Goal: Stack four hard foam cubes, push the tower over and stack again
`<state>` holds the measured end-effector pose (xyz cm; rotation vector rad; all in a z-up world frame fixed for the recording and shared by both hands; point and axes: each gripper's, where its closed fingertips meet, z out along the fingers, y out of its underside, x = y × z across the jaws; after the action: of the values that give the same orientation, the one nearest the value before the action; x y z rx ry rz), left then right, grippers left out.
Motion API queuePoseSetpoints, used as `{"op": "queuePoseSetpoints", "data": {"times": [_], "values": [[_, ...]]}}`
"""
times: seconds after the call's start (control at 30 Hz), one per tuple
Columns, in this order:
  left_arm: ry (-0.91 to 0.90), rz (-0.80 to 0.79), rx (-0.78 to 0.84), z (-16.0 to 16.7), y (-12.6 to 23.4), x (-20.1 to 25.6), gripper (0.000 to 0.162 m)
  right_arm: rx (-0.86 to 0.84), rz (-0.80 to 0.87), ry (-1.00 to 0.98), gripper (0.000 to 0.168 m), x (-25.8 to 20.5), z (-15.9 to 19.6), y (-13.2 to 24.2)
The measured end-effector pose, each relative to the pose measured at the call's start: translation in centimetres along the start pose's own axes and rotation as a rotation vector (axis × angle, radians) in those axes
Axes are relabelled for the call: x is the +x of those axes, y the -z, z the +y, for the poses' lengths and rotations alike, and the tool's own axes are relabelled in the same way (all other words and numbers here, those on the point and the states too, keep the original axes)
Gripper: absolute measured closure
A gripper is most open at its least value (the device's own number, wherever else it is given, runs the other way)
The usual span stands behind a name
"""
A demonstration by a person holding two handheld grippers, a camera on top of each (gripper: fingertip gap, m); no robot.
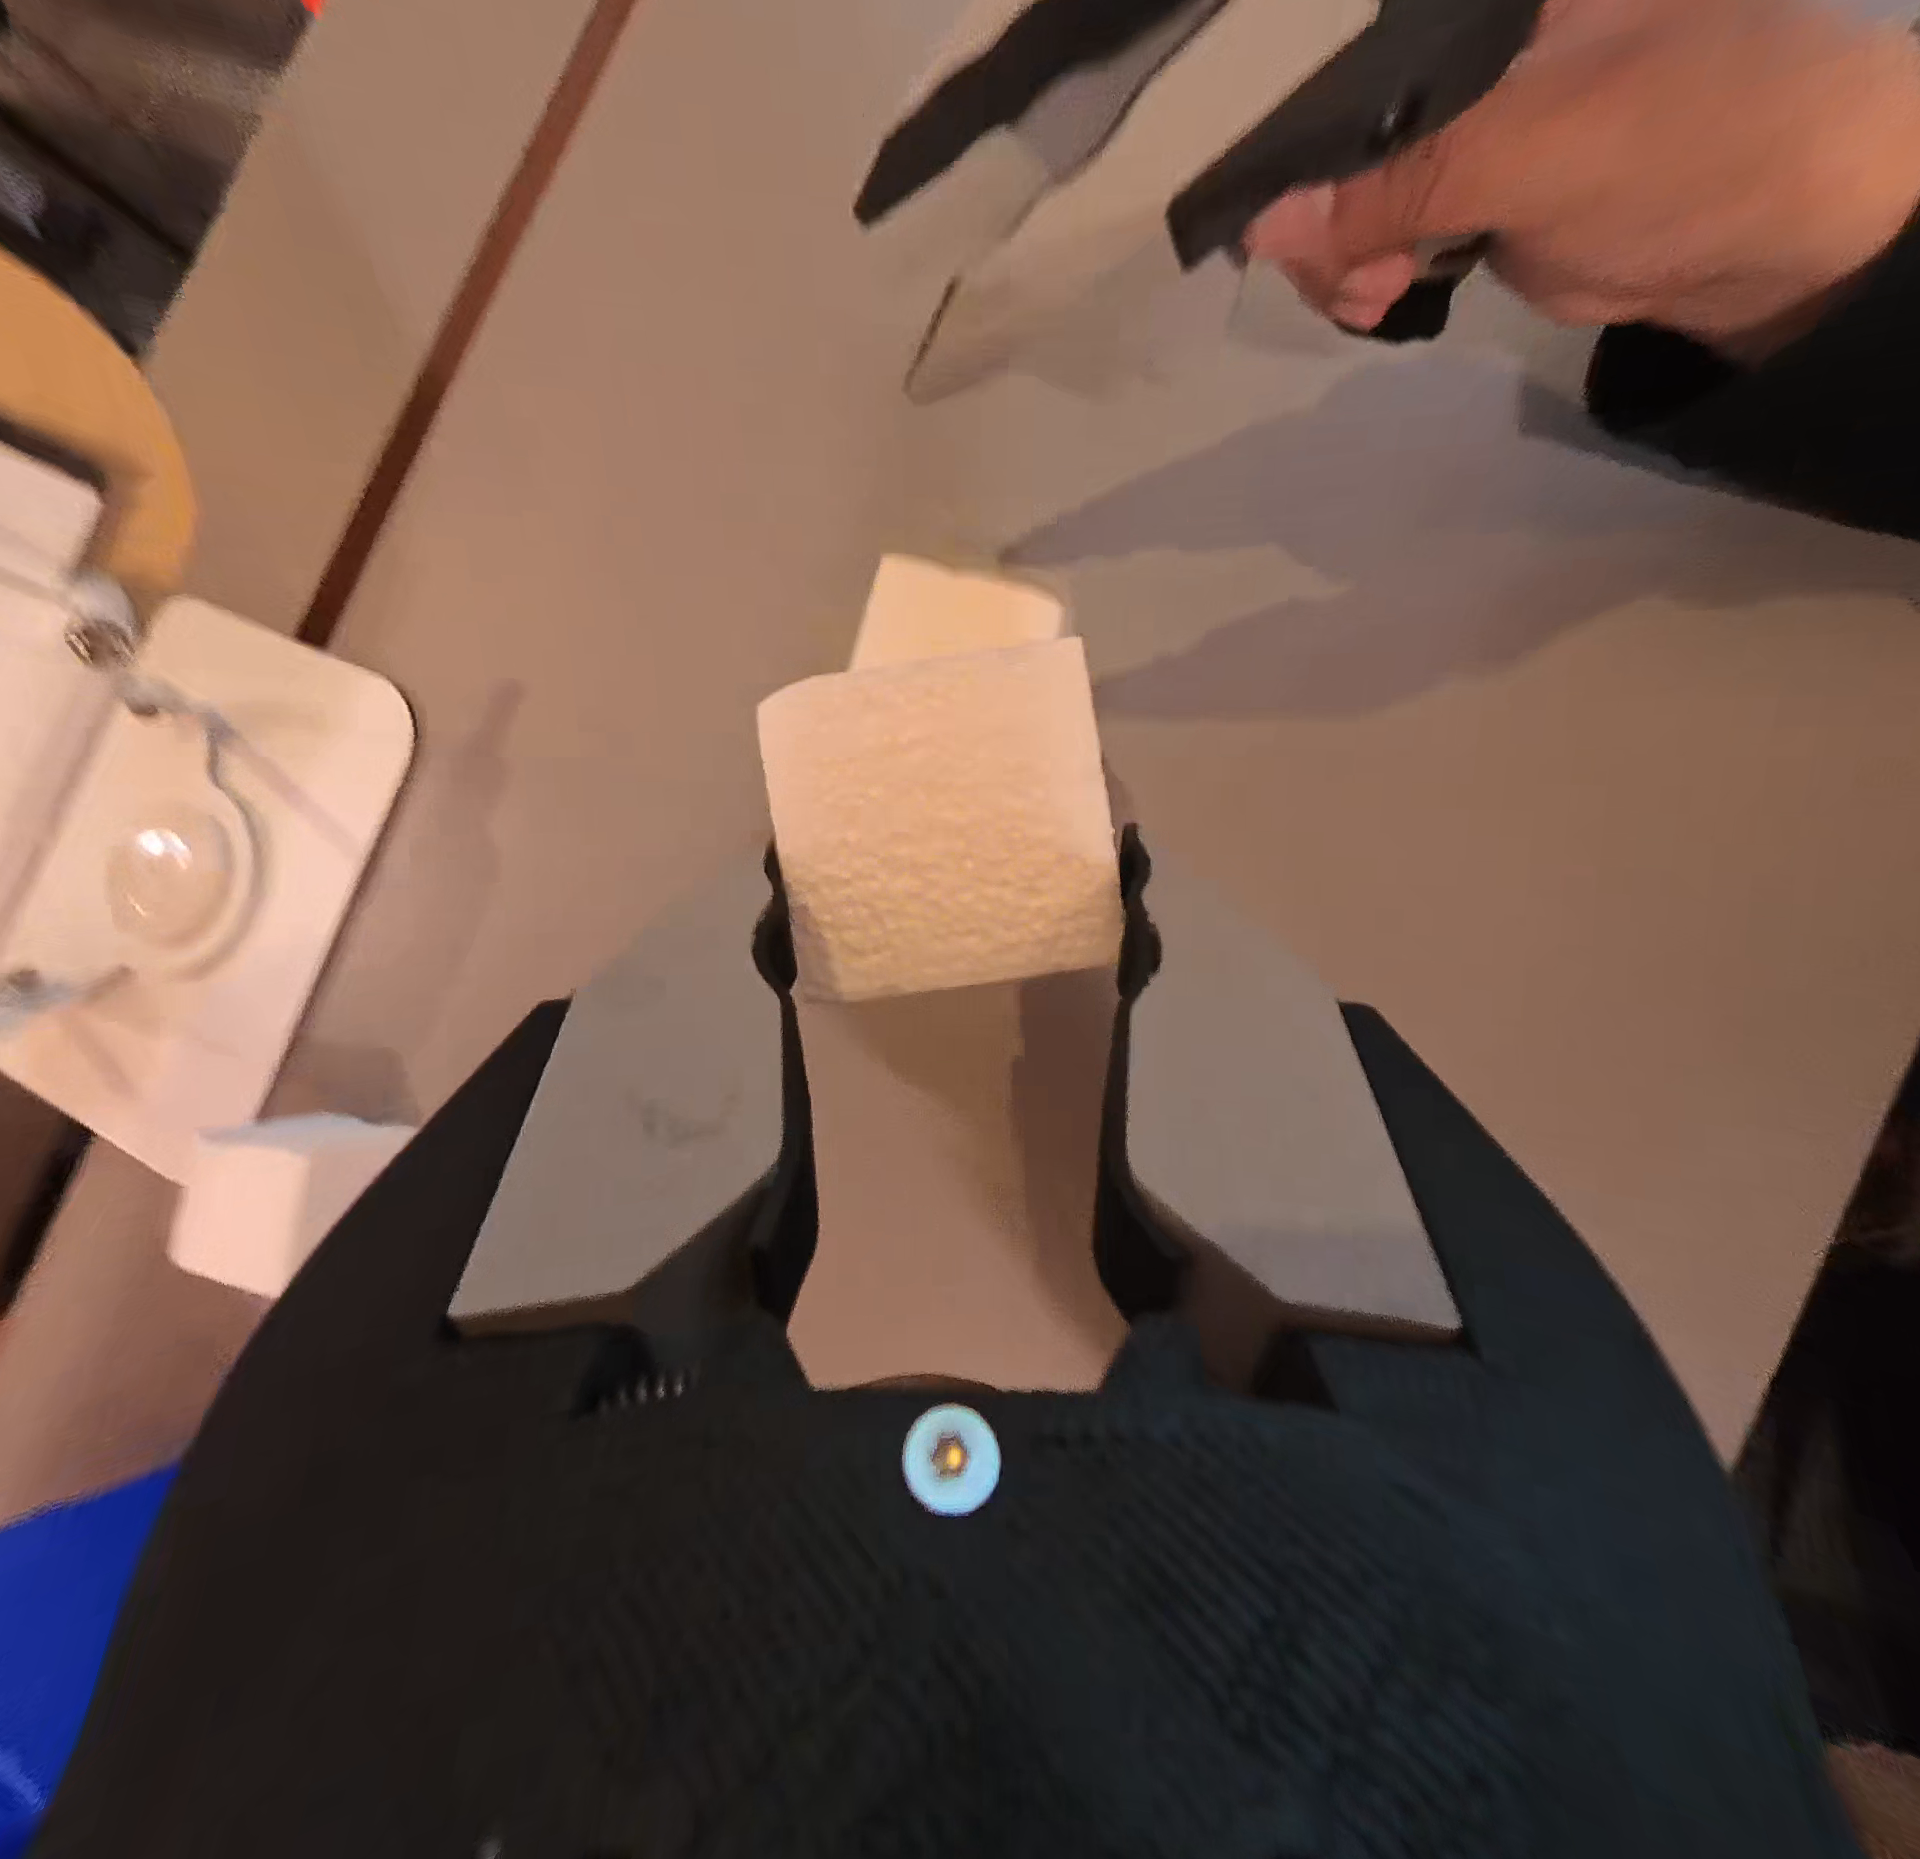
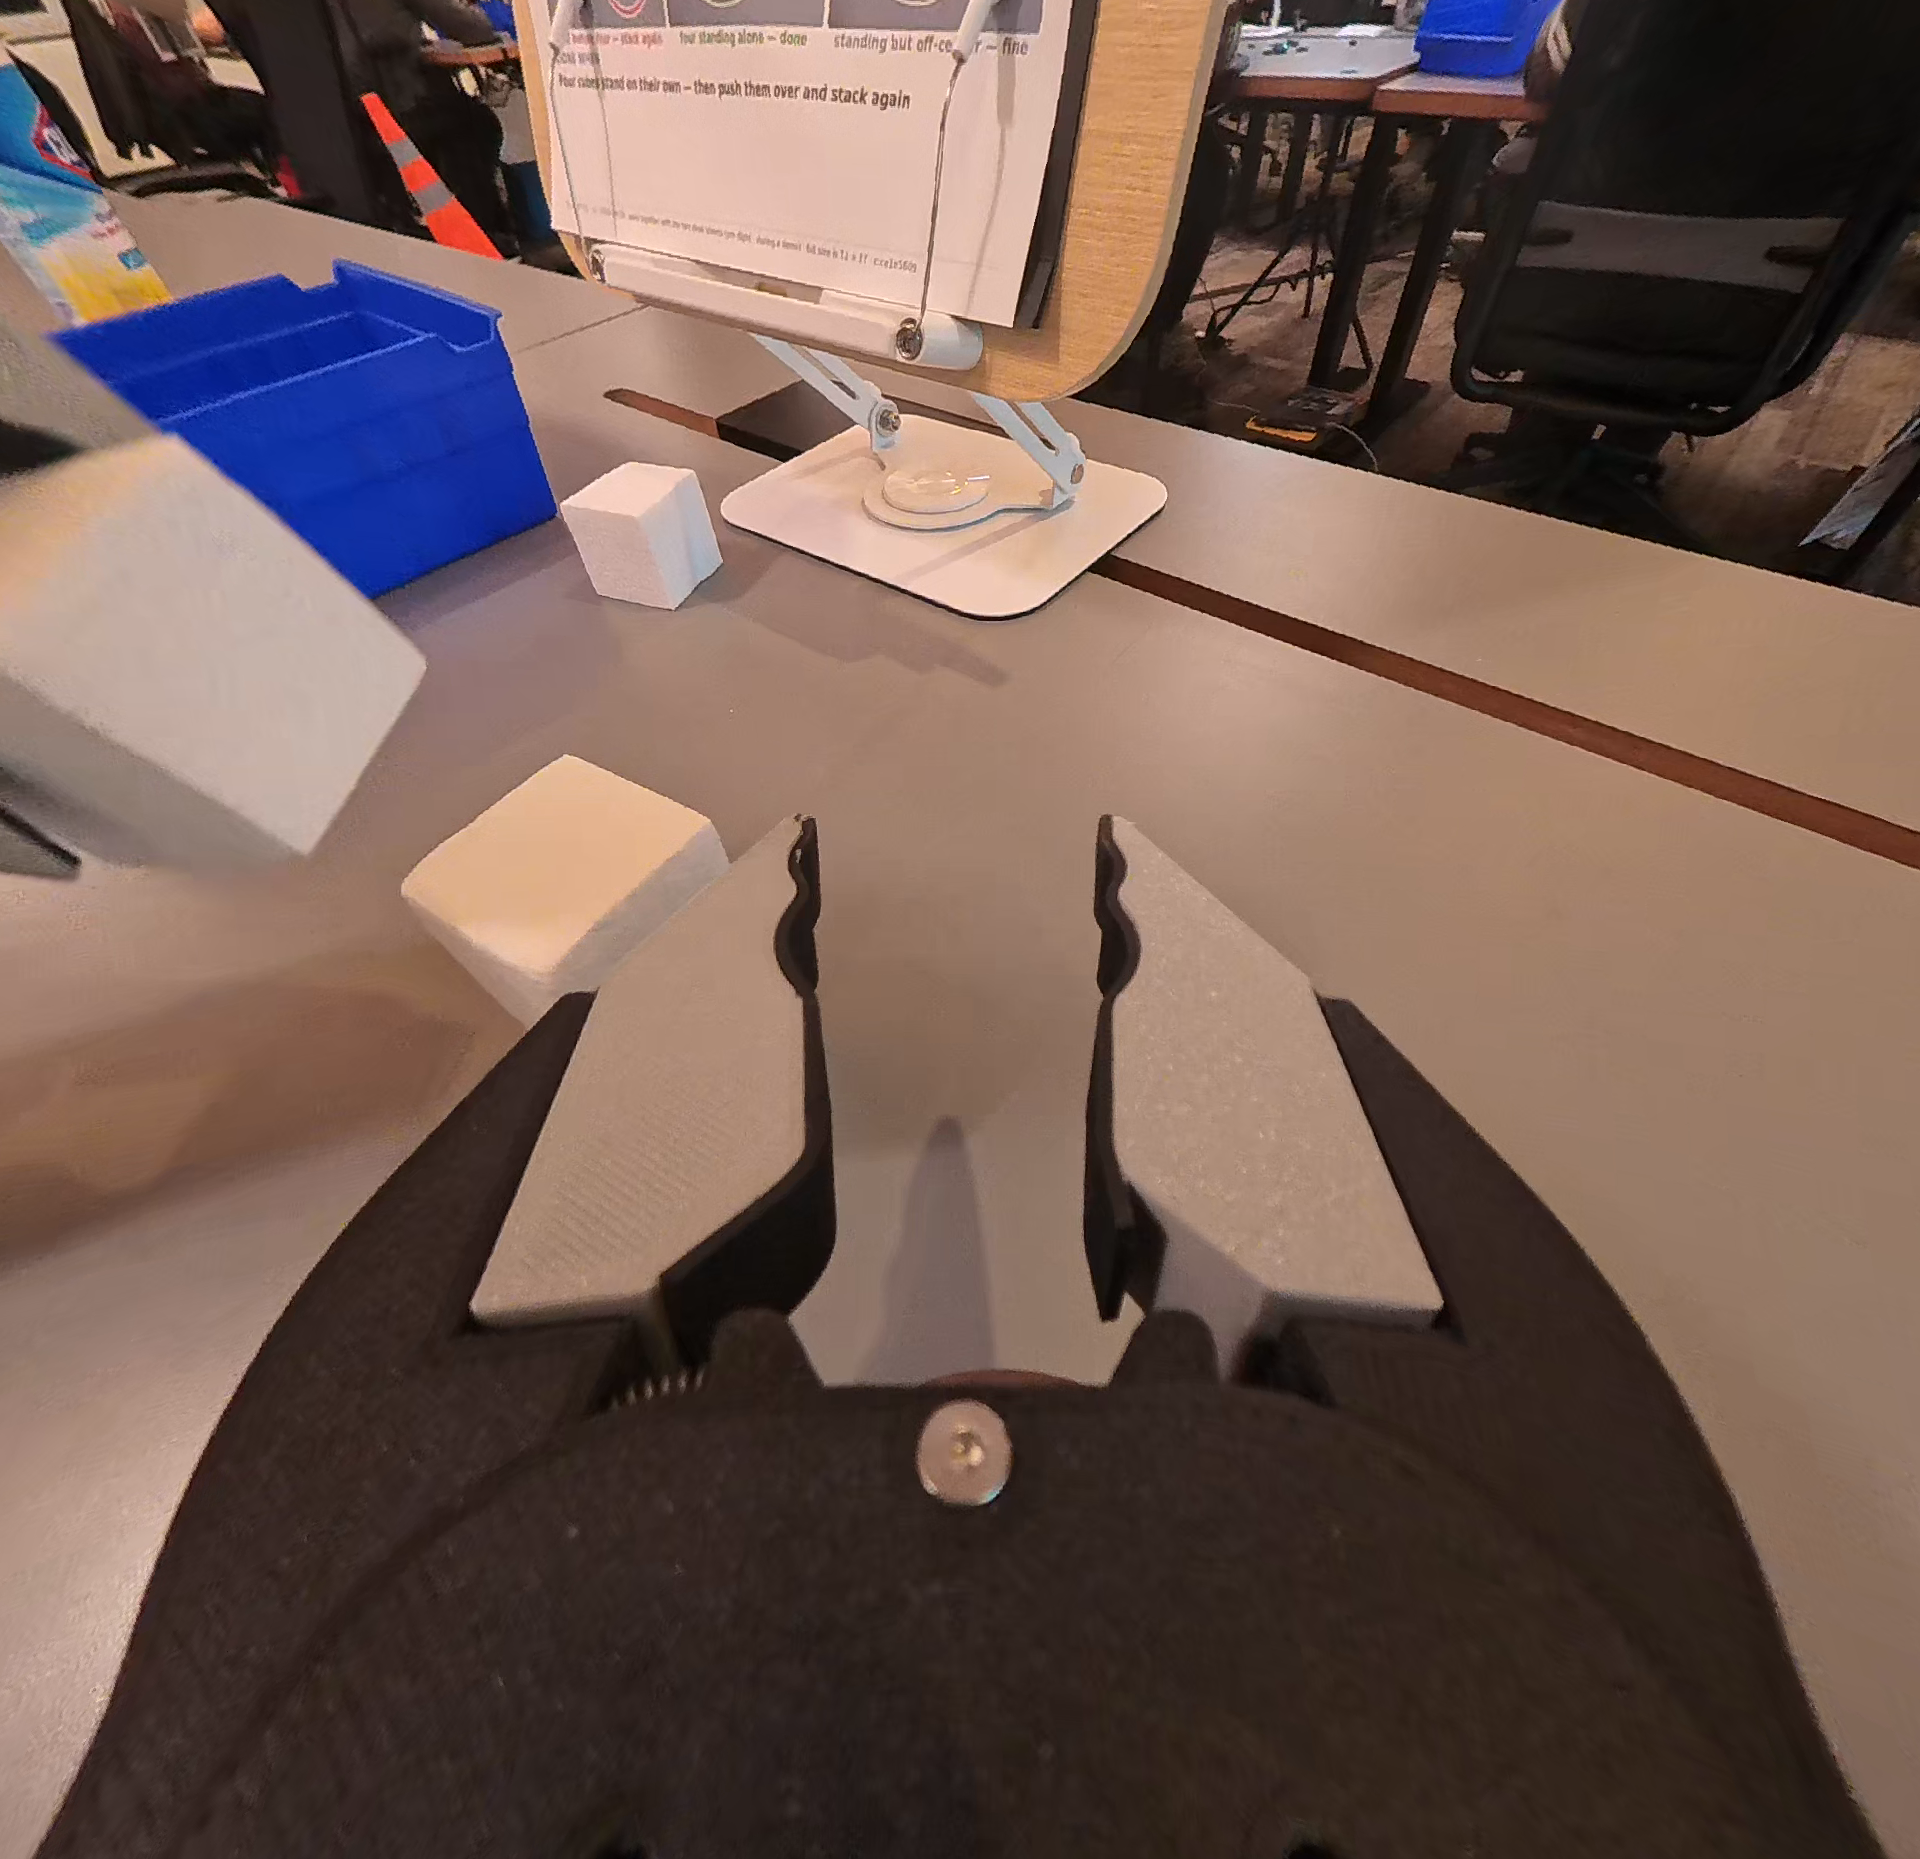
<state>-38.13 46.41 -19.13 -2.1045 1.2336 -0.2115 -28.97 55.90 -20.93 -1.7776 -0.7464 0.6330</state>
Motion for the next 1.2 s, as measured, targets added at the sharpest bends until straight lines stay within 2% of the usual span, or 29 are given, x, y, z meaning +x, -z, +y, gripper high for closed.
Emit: {"op": "queuePoseSetpoints", "data": {"times": [0.17, 0.3, 0.5, 0.93, 1.2], "values": [[-0.098, 0.101, 0.032, -3.9, -0.5, 0.1, 0.101, 0.015, 0.001, -0.015, 0.117, 0.4, -0.3, 0.3], [-0.215, 0.172, 0.032, -4.6, -1.1, 0.3, 0.101, 0.018, 0.002, -0.031, 0.118, 0.8, -0.2, 0.4], [-0.280, 0.247, 0.039, -4.9, -1.6, 1.1, 0.101, 0.038, -0.002, -0.064, 0.118, 1.3, -0.6, 0.7], [-0.275, 0.248, 0.050, -5.4, -2.1, 0.3, 0.101, 0.032, -0.001, -0.057, 0.118, 1.2, -0.4, 0.6], [-0.258, 0.266, -0.007, -4.1, -3.2, -0.1, 0.101, 0.032, -0.003, -0.058, 0.118, 1.2, -0.4, 0.6]]}}
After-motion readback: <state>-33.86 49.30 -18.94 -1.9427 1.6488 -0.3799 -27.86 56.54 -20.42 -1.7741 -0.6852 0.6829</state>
